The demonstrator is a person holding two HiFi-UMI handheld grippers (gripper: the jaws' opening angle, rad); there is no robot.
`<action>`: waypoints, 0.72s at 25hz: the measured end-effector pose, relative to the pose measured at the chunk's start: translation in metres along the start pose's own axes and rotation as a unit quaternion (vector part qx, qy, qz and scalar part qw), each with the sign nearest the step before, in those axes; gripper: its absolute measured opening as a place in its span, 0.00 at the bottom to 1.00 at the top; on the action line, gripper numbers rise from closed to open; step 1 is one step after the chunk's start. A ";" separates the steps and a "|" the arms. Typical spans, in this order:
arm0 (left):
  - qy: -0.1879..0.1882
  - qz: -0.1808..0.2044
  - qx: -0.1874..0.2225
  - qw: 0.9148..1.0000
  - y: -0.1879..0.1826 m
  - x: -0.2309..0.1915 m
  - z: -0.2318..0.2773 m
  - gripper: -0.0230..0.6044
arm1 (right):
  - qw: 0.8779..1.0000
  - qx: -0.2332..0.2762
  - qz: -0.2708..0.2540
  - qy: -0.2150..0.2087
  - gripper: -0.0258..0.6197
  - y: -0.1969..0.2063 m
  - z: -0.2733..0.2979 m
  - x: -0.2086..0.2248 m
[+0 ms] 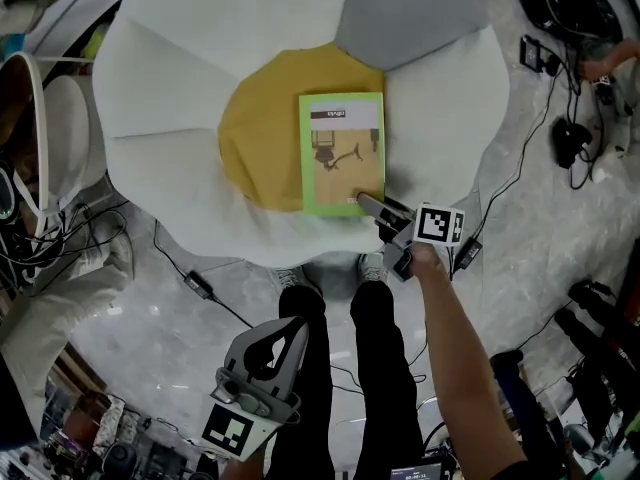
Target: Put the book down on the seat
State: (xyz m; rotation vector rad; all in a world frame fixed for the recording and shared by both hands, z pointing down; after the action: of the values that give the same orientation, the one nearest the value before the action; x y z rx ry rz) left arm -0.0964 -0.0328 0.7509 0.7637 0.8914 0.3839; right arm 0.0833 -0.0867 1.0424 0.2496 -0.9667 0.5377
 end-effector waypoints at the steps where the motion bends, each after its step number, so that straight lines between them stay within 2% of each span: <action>1: 0.000 0.000 0.001 1.000 0.001 0.000 -0.001 0.06 | 1.000 0.002 -0.001 0.006 0.42 0.000 0.000 0.002; 6: 0.001 -0.006 0.000 1.000 0.002 -0.001 -0.006 0.06 | 0.999 0.002 -0.008 0.046 0.49 0.006 -0.004 0.011; 10: 0.000 -0.006 0.005 1.000 -0.003 -0.003 -0.007 0.06 | 0.997 0.007 0.003 0.073 0.51 0.012 -0.011 0.021; 18: 0.003 -0.002 0.004 1.000 -0.005 0.000 -0.009 0.06 | 0.996 0.014 0.016 0.087 0.51 0.017 -0.024 0.028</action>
State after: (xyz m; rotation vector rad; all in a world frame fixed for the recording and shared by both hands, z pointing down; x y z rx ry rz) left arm -0.1039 -0.0324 0.7435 0.7688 0.9000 0.3780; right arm 0.1035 -0.0533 1.0518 0.2081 -0.7960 0.5925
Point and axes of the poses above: the fingertips, and each gripper's own axes: z forward along the fingers, x to its right, y out of its underside, the point moved 4 cm from there along -z, backward along the fingers, and after that the axes turned 7 degrees about y, right-handed, at the moved point
